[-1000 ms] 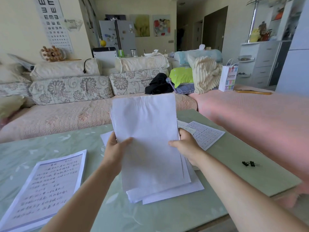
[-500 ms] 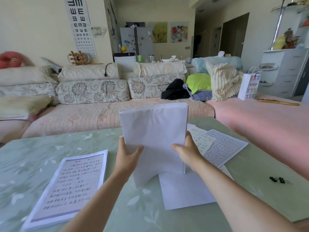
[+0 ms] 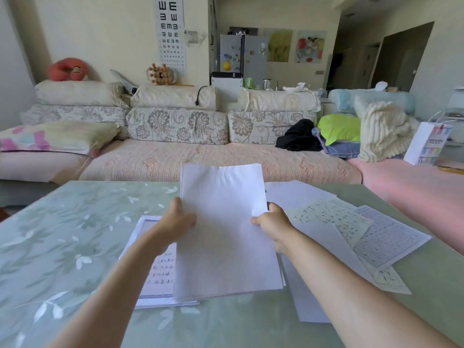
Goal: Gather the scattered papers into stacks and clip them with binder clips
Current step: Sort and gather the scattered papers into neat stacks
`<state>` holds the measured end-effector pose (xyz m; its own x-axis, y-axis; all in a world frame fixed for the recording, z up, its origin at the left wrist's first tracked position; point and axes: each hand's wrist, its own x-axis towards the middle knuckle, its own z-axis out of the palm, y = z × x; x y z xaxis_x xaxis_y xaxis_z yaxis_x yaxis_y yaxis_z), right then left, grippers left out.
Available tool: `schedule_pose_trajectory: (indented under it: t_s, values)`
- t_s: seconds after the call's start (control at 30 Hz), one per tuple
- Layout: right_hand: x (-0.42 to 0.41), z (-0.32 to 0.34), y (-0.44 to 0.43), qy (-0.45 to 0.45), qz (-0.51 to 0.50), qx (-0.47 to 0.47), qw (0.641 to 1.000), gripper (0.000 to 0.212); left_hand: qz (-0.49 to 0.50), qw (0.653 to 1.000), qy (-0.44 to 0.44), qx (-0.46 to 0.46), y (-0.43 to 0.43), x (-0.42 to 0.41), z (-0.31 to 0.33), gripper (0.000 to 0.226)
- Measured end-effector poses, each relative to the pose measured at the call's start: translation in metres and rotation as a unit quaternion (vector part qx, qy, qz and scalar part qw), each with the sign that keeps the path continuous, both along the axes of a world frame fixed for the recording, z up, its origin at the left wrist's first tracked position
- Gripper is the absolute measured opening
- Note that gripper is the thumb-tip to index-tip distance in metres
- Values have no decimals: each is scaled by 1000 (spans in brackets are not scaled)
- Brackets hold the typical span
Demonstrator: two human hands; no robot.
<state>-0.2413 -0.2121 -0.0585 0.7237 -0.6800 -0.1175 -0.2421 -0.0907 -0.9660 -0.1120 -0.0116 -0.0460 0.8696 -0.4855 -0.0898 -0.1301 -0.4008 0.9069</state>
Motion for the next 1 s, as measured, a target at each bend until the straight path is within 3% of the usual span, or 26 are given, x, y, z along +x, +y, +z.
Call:
schedule_pose_trajectory:
  t_s: [0.2,0.27,0.43,0.6,0.7,0.83,1.0]
  values:
    - [61,-11,61,21,29,59,998,21,82,996,-15,-22,69,50,-25,23]
    - [78,-20,81,39,30,57,997,20,101,994,-42,15,82,65,-36,18]
    - [112,-54,116,107,41,26,993,46,120,976,-70,167,100,92,-62,23]
    - [125,-71,125,219,13,-67,973,33,84,941,-126,302,96,92,-90,38]
    - [126,-70,128,277,5,-120,953,48,90,936,-110,321,92,95,-94,44]
    - [118,-68,127,264,55,-150,951,38,75,937,-120,320,91,101,-95,40]
    - [85,-52,106,205,132,-143,959,32,111,934,-143,309,86,88,-82,53]
